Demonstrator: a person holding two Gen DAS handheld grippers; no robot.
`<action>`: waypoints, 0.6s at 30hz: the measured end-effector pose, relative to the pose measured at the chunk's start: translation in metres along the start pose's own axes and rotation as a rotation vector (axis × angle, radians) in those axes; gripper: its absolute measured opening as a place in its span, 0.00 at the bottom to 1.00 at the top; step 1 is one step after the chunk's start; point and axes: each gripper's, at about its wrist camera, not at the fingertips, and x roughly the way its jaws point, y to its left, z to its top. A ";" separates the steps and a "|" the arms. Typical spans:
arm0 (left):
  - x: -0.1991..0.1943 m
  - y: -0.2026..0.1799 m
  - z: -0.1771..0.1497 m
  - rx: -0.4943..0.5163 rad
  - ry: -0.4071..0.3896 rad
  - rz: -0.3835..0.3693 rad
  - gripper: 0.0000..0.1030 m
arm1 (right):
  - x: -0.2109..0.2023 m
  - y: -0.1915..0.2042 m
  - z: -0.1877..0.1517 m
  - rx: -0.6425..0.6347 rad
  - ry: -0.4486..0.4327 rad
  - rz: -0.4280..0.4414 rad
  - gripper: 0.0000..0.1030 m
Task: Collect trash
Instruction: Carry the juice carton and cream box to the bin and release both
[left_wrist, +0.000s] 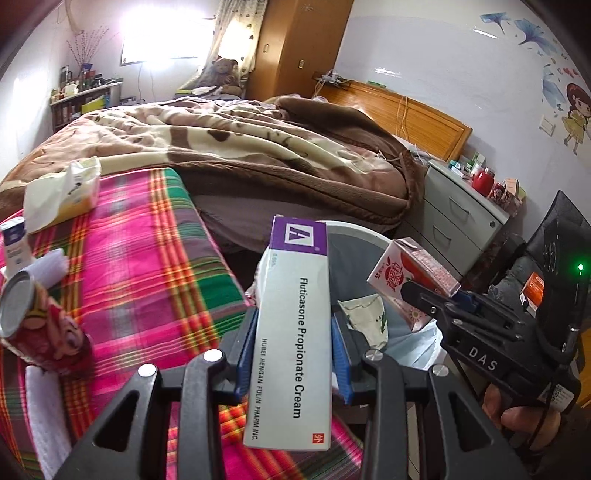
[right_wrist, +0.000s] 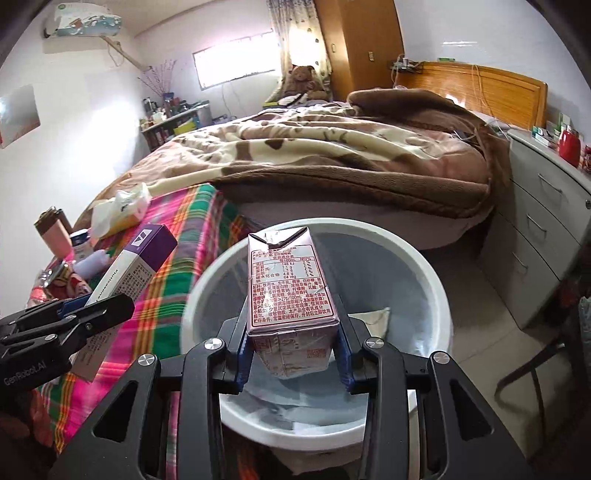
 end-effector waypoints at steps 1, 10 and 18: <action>0.004 -0.003 0.001 0.004 0.008 0.005 0.37 | 0.003 -0.004 0.000 0.002 0.006 -0.009 0.37; 0.031 -0.016 0.001 0.009 0.050 0.006 0.37 | 0.015 -0.022 -0.002 0.010 0.053 -0.053 0.37; 0.027 -0.012 0.000 -0.012 0.039 -0.019 0.61 | 0.017 -0.031 -0.004 0.033 0.068 -0.066 0.50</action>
